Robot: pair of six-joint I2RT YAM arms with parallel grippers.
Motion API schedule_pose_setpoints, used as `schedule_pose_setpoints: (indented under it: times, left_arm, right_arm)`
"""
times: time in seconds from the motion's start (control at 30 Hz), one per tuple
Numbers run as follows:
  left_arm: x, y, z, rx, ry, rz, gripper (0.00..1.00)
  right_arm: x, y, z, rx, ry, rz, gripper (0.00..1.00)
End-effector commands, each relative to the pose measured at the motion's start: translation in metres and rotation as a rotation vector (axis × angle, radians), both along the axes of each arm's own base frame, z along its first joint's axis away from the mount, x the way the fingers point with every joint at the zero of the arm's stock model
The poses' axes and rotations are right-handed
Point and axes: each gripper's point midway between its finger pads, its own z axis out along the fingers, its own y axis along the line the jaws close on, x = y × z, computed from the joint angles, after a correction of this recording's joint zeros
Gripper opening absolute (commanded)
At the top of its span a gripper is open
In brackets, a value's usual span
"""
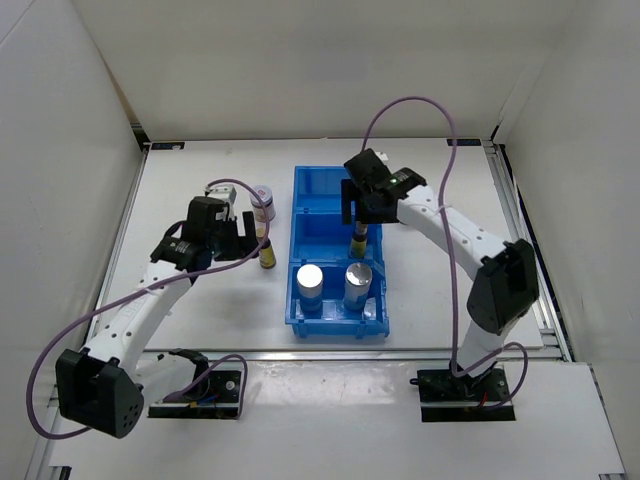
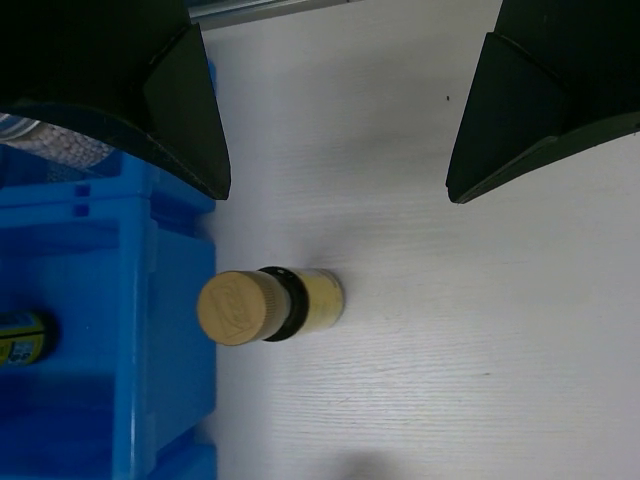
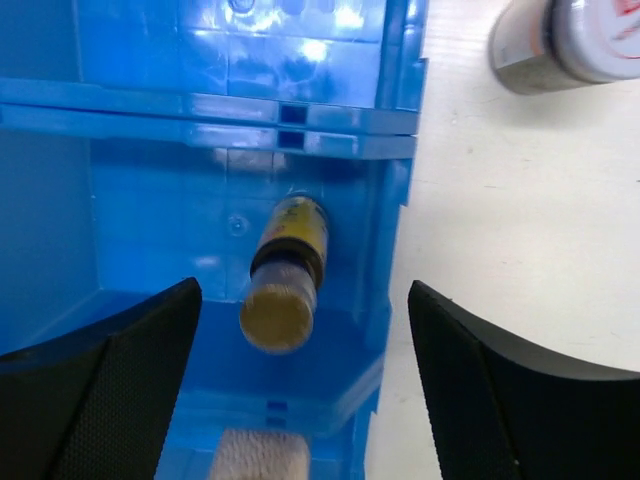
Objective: Organize the condiment bottles
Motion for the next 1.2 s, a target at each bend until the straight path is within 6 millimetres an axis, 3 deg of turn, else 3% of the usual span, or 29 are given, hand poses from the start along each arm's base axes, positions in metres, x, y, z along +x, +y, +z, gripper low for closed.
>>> schedule_pose_setpoints:
  times: [0.0, 0.07, 0.1, 0.17, 0.4, 0.43, 0.7, 0.83, 0.87, 1.0, 1.1, 1.17]
  left_arm:
    - [0.003, -0.021, 0.018, -0.075, -0.069, -0.068, 1.0]
    - [0.009, -0.023, 0.025, -0.058, -0.084, -0.073, 1.0]
    - [0.012, -0.028, 0.023, -0.054, -0.072, -0.083, 1.0]
    - [0.021, -0.03, 0.032, -0.033, -0.093, -0.081, 1.0]
    - [0.044, -0.047, 0.03, 0.008, -0.073, -0.088, 1.0]
    - [0.047, -0.047, 0.019, 0.018, -0.043, -0.075, 0.96]
    - [0.064, -0.041, -0.001, 0.083, 0.001, -0.019, 0.77]
    - [0.07, -0.044, 0.003, 0.08, -0.006, -0.019, 0.62]
    - [0.071, -0.044, -0.001, 0.084, 0.003, -0.02, 0.54]
    - [0.075, -0.046, 0.015, 0.075, -0.016, -0.019, 0.39]
    - [0.074, -0.051, 0.046, 0.08, -0.062, -0.044, 0.26]
    - [0.077, -0.055, 0.077, 0.077, -0.125, -0.05, 0.21]
  right_arm:
    - [-0.002, -0.015, 0.058, 0.052, -0.156, -0.035, 0.88]
    - [-0.008, -0.02, 0.074, 0.091, -0.203, -0.036, 0.89]
    - [-0.012, -0.023, 0.07, 0.09, -0.202, -0.036, 0.9]
    - [-0.015, -0.023, 0.081, 0.131, -0.238, -0.03, 0.9]
    - [-0.019, -0.024, 0.075, 0.133, -0.237, -0.018, 0.92]
    - [-0.02, -0.025, 0.071, 0.127, -0.229, -0.017, 0.92]
    - [-0.021, -0.028, 0.073, 0.131, -0.248, -0.025, 0.92]
    - [-0.024, -0.03, 0.076, 0.137, -0.256, -0.025, 0.92]
    - [-0.025, -0.031, 0.073, 0.131, -0.249, -0.025, 0.92]
    - [-0.025, -0.033, 0.077, 0.132, -0.261, -0.031, 0.92]
    - [-0.028, -0.038, 0.08, 0.131, -0.274, -0.039, 0.92]
    - [-0.028, -0.042, 0.079, 0.118, -0.282, -0.05, 0.92]
